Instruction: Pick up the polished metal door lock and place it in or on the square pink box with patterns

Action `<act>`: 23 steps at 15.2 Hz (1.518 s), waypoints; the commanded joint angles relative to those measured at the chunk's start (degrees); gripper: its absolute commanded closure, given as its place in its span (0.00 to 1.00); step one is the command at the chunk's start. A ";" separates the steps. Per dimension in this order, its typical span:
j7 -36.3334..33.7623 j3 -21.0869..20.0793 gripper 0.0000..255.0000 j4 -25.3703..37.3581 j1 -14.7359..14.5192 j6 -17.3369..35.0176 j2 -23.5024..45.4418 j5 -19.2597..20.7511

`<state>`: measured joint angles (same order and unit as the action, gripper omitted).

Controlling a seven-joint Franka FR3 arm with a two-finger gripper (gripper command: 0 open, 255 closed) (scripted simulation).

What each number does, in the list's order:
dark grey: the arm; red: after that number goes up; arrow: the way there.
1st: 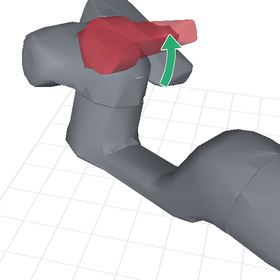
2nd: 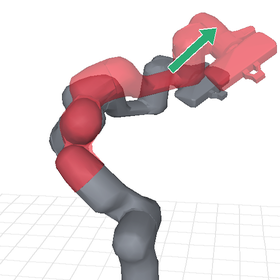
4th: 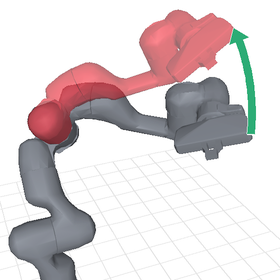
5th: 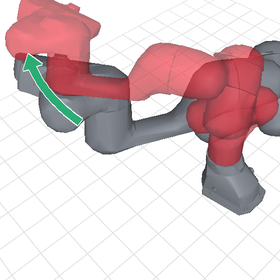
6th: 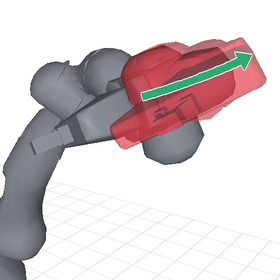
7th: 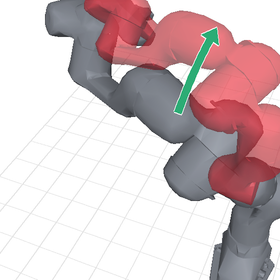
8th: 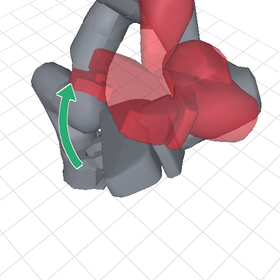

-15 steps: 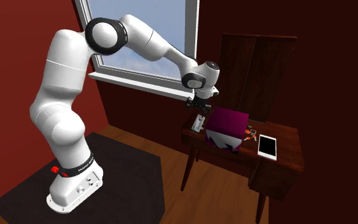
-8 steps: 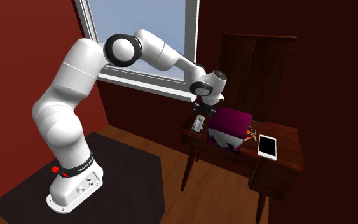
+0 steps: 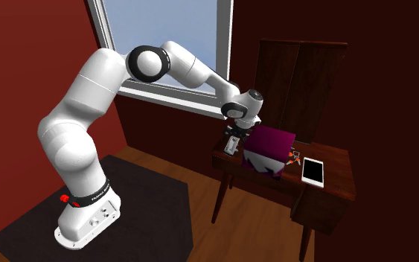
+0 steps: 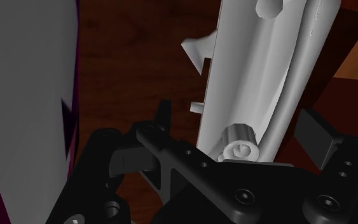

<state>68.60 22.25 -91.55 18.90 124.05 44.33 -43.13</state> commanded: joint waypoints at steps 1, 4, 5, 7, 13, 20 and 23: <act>0.02 -0.01 0.00 -0.02 0.00 0.06 0.02 -0.03; 0.02 -0.01 0.00 -0.02 0.00 0.05 0.02 -0.03; 0.02 -0.01 1.00 -0.02 0.00 0.05 0.02 -0.03; 0.04 -0.01 1.00 -0.09 -0.01 0.07 -0.02 -0.03; 0.04 0.00 1.00 -0.11 -0.01 0.07 -0.04 -0.02; -1.51 1.14 1.00 -0.50 -0.73 -2.24 -3.06 1.56; -2.30 1.69 1.00 -0.56 -1.06 -3.45 -4.52 2.37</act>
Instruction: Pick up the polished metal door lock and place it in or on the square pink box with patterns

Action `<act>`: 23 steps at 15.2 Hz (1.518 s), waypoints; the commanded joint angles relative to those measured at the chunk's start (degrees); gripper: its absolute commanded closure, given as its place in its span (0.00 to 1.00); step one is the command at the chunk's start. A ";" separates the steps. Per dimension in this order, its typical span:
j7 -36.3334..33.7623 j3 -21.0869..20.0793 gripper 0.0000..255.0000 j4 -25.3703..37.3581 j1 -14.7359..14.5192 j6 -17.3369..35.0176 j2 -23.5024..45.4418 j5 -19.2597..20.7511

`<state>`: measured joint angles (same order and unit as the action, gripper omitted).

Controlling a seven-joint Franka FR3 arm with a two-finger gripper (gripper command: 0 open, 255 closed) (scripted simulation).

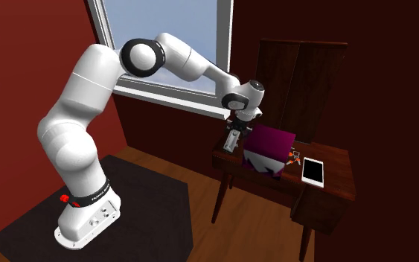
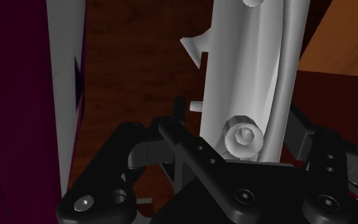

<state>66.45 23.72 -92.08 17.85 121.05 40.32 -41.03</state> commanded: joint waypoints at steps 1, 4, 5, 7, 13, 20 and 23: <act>-0.42 0.40 1.00 -0.02 -0.11 -0.87 -0.97 0.55; -1.23 0.92 1.00 0.08 -0.41 -2.14 -2.35 1.36; -1.51 1.08 1.00 0.14 -0.50 -2.57 -2.79 1.63; -2.06 1.41 1.00 0.30 -0.68 -3.45 -3.66 2.16; -3.74 2.31 1.00 1.12 -1.12 -6.22 -6.08 3.73; -5.70 3.21 1.00 2.71 -1.46 -9.69 -8.53 5.43; -6.54 3.53 1.00 3.61 -1.54 -11.26 -9.44 6.10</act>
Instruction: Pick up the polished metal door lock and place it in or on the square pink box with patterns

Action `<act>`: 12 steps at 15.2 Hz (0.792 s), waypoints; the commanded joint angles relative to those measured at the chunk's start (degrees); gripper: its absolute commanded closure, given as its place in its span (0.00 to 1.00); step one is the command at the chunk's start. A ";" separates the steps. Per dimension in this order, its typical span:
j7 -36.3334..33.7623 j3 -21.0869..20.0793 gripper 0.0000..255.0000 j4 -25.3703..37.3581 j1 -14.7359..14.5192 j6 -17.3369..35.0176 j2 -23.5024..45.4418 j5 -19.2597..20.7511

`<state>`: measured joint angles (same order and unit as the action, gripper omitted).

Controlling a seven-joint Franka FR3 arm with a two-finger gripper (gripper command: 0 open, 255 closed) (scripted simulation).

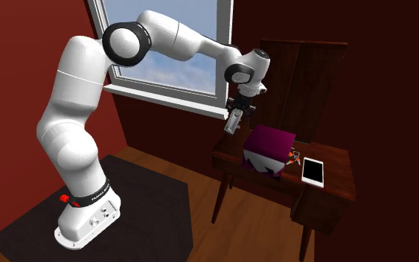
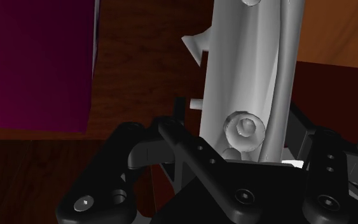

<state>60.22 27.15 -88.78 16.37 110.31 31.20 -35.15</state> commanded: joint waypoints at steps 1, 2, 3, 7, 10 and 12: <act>-0.60 0.20 1.00 0.65 -0.07 -1.06 -0.61 0.44; -0.87 0.30 1.00 0.99 -0.09 -1.61 -0.88 0.65; -1.15 0.40 1.00 1.35 -0.10 -2.15 -1.15 0.85; -2.25 0.74 1.00 2.96 -0.08 -4.41 -2.11 1.61; -3.06 0.96 1.00 4.34 0.00 -6.16 -2.72 2.11; -2.26 1.06 1.00 6.27 1.37 -7.33 -1.51 1.79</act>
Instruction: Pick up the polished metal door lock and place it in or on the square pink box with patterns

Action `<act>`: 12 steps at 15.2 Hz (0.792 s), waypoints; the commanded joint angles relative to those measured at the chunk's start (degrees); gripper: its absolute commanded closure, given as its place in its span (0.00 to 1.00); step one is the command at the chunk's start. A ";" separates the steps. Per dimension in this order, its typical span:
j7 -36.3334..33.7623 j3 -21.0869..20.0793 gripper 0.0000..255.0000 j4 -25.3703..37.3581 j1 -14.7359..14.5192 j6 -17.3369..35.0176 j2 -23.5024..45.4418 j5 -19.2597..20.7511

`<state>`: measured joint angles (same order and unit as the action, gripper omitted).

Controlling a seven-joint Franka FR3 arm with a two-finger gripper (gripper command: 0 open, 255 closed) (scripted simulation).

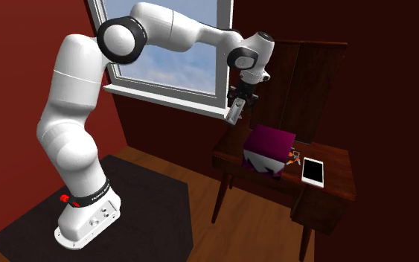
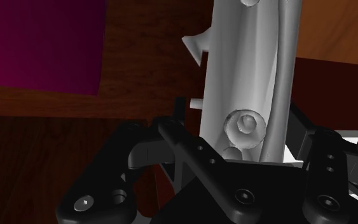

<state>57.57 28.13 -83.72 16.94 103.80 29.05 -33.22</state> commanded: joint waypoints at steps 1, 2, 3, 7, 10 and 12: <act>1.15 0.17 1.00 3.26 2.20 -2.02 1.91 -0.48; 1.86 0.20 1.00 5.45 3.67 -3.26 3.26 -0.82; 2.51 0.20 1.00 7.80 5.18 -4.54 4.69 -1.17; 4.39 -0.16 1.00 19.23 11.89 -10.29 11.38 -2.68; 4.54 -1.06 1.00 31.69 18.14 -15.82 18.27 -4.01; 1.60 -3.32 1.00 52.25 26.25 -23.81 29.00 -5.57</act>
<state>60.76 26.09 -43.77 38.43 84.79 51.45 -37.78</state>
